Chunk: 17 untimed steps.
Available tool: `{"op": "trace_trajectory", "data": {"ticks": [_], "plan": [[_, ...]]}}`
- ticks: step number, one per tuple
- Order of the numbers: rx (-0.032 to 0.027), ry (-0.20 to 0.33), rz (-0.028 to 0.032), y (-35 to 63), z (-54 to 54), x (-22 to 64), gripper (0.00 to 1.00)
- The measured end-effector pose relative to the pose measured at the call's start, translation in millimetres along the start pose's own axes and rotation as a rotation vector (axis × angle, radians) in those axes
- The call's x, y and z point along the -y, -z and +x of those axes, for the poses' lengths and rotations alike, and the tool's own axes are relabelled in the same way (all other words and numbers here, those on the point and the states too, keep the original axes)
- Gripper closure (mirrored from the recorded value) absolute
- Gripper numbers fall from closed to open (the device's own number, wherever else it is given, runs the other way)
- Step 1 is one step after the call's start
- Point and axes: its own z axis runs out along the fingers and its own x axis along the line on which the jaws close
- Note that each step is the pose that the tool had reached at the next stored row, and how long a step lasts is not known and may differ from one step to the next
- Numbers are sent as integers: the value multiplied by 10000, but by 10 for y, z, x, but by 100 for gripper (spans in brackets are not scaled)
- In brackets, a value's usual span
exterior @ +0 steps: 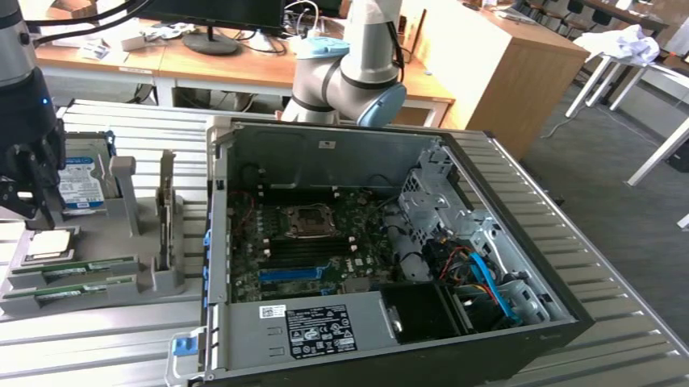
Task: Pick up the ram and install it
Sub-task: 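Pick up the ram and move it above insertion slot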
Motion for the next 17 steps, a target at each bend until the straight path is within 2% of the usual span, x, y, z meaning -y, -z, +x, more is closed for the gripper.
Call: {"op": "trace_trajectory", "data": {"ticks": [11,17], "plan": [[0,90,-1,-35,23,1,64],[-14,884,-16,-53,29,2,64]]}}
